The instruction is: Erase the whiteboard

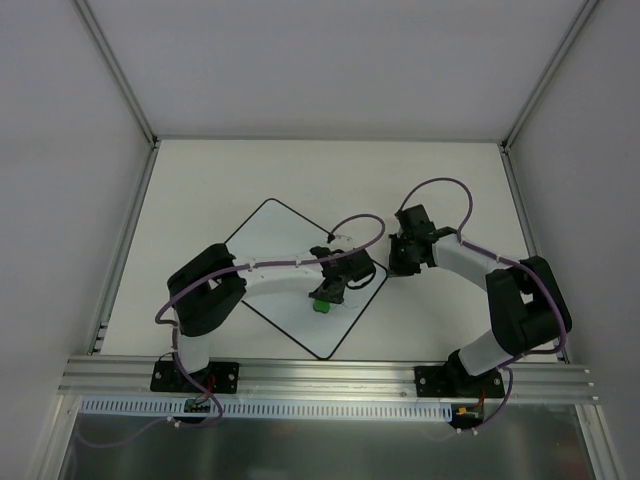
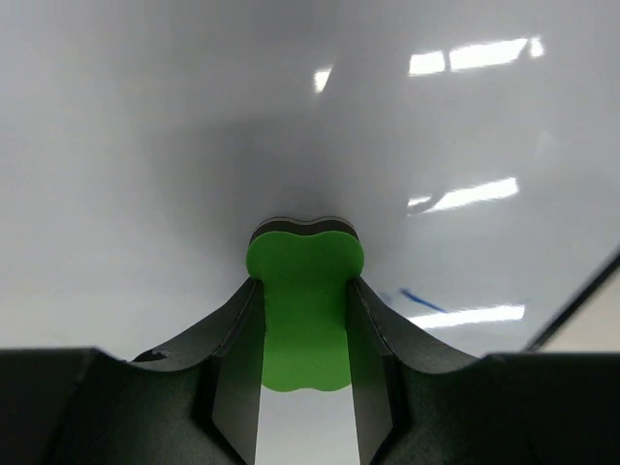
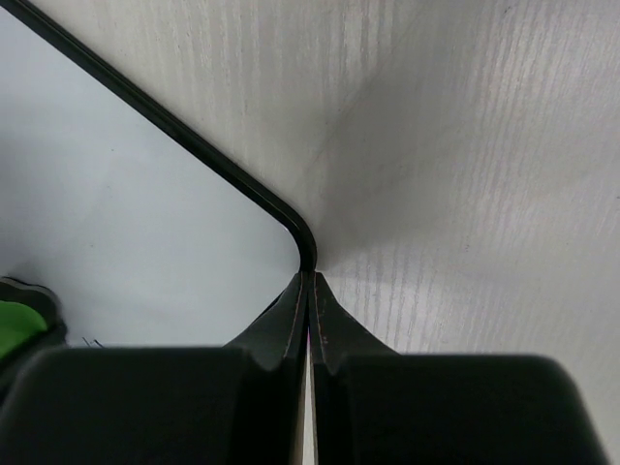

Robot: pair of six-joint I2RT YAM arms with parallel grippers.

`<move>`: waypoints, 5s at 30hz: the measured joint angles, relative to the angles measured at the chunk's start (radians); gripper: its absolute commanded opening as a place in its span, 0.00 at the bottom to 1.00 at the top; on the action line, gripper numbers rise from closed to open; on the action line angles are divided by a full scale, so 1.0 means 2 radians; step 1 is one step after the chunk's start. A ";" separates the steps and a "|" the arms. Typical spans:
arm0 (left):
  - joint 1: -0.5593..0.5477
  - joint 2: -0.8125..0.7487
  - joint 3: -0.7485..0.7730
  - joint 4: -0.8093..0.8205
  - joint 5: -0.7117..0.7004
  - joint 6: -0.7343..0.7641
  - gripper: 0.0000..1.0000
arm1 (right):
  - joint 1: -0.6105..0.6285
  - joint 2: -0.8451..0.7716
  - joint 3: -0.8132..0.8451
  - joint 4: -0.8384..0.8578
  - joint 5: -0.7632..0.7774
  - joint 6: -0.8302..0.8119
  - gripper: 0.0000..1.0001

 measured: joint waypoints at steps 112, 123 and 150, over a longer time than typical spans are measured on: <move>-0.024 0.086 0.112 0.092 0.108 0.012 0.00 | -0.066 -0.264 -0.057 -0.075 0.063 -0.043 0.94; -0.035 0.086 0.113 0.067 0.099 -0.021 0.00 | -0.077 -0.272 -0.062 -0.075 0.055 -0.043 0.94; -0.065 0.070 0.099 0.004 0.041 -0.011 0.00 | -0.082 -0.283 -0.078 -0.067 0.023 -0.041 0.94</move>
